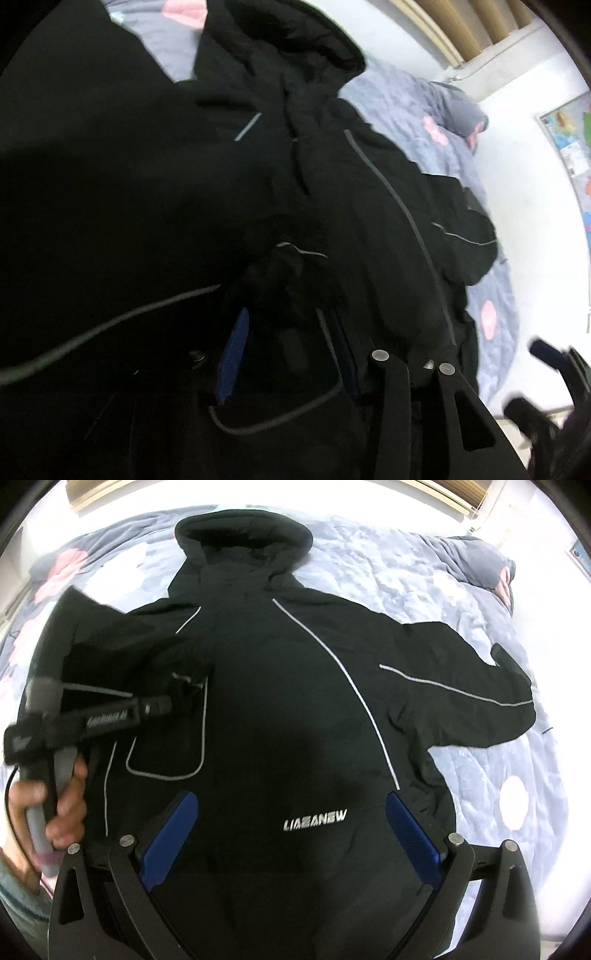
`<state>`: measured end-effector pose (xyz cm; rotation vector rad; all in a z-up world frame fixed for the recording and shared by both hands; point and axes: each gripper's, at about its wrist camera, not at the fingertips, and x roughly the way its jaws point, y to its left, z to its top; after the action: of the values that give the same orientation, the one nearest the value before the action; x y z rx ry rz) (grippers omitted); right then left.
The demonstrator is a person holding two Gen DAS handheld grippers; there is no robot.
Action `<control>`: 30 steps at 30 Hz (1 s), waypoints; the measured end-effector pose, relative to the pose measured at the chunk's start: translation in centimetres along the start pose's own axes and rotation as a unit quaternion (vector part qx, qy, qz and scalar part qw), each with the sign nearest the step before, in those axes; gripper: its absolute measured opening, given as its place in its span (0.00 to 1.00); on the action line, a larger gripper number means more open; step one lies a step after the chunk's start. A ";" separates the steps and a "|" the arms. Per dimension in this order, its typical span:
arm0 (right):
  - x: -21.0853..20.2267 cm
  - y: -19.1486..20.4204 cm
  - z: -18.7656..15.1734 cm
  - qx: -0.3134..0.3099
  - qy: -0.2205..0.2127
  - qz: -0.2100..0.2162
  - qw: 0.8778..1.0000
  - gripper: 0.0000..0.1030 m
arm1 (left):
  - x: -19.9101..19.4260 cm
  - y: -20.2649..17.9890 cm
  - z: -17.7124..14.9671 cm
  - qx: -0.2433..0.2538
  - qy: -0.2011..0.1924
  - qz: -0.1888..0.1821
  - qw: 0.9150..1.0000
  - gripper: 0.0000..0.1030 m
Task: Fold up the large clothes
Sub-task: 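Lift the sleeve cuff with the left tool and carry it across the jacket body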
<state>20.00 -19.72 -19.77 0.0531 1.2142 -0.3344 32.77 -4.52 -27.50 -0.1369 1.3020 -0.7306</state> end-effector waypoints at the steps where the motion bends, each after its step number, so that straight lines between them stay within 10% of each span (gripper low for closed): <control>1: 0.1 -0.2 0.4 0.001 -0.005 0.004 1.000 0.98 | -0.8 -0.4 -0.3 0.004 -0.004 -0.008 1.000 0.46; 12: 9.1 2.7 7.7 0.009 0.014 0.199 0.980 0.98 | -10.5 -0.4 -2.9 0.013 -0.071 0.059 0.996 0.57; 17: 13.5 5.9 9.2 0.002 0.050 0.219 0.974 0.92 | -11.5 2.1 -3.6 -0.021 -0.073 0.077 0.994 0.57; 30: 13.8 7.6 9.6 0.006 0.030 0.266 0.963 0.40 | -12.6 2.5 -2.7 -0.030 -0.103 0.111 0.988 0.57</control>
<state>35.14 -17.70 -30.21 0.3948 1.2080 0.1326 30.34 5.28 -19.11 -0.1109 1.1205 -0.4753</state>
